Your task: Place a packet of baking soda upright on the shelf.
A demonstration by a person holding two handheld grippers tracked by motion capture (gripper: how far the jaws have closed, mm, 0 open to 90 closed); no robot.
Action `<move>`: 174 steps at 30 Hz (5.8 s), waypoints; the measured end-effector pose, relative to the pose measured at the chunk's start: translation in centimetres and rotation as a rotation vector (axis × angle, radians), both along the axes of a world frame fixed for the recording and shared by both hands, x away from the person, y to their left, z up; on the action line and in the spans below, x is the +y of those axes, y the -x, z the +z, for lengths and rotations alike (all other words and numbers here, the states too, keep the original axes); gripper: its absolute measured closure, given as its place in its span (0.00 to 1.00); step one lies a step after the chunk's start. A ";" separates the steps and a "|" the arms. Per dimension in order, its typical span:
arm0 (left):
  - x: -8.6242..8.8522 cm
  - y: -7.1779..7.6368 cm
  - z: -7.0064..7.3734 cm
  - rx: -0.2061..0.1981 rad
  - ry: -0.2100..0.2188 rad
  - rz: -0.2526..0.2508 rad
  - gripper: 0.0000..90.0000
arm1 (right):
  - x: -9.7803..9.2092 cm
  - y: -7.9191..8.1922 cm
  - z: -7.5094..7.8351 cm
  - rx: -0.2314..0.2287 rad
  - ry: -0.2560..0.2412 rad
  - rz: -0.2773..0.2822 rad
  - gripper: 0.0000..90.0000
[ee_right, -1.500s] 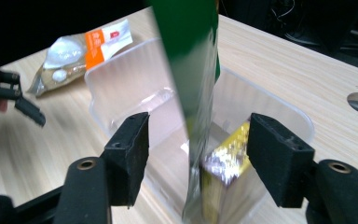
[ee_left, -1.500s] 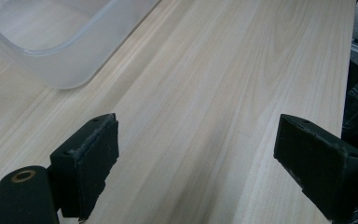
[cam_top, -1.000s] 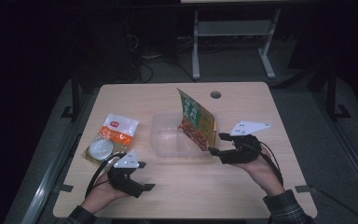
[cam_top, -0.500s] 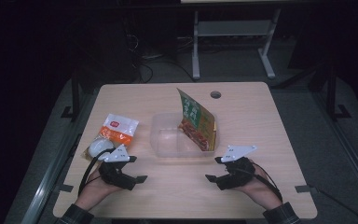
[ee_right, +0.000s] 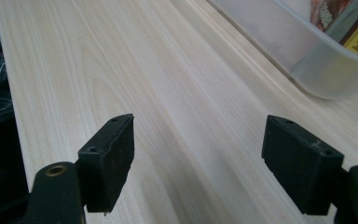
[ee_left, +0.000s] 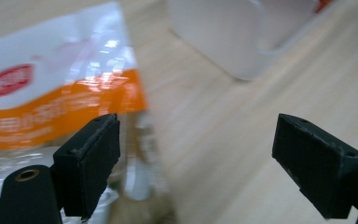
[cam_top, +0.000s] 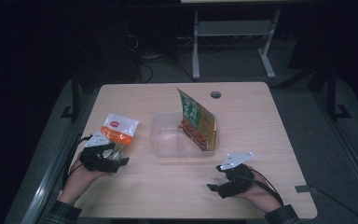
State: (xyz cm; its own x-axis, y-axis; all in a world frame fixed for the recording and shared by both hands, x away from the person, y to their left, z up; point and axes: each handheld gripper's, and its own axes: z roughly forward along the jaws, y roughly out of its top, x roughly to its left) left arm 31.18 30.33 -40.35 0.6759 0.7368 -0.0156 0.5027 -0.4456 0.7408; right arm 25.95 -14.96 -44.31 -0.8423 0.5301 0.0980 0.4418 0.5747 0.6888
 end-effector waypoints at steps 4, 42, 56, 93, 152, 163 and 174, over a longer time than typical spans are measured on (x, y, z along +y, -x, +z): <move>1.3 -1.2 0.6 -0.019 0.022 0.081 0.16 | 0.4 0.1 -0.2 0.001 0.010 0.004 0.26; 7.5 -8.9 -4.7 0.233 0.076 0.213 0.53 | 0.7 0.3 0.0 -0.026 0.001 0.039 0.26; 7.0 -8.2 -4.0 0.180 0.027 0.176 0.99 | 0.8 0.3 -0.1 -0.025 0.000 0.039 0.26; 5.4 -1.8 5.3 -0.099 0.207 0.001 1.00 | 0.7 0.2 0.0 -0.029 -0.024 0.042 0.26; -9.0 2.0 5.2 -0.019 0.331 -0.349 1.00 | 6.4 -2.2 3.6 -0.074 -0.445 0.099 0.69; -8.8 1.7 4.8 -0.022 0.322 -0.326 1.00 | 6.7 -2.4 4.0 -0.061 -0.461 0.168 1.00; -9.2 1.6 4.0 -0.014 0.280 -0.327 0.99 | 7.0 -2.3 4.7 -0.050 -0.458 0.223 1.00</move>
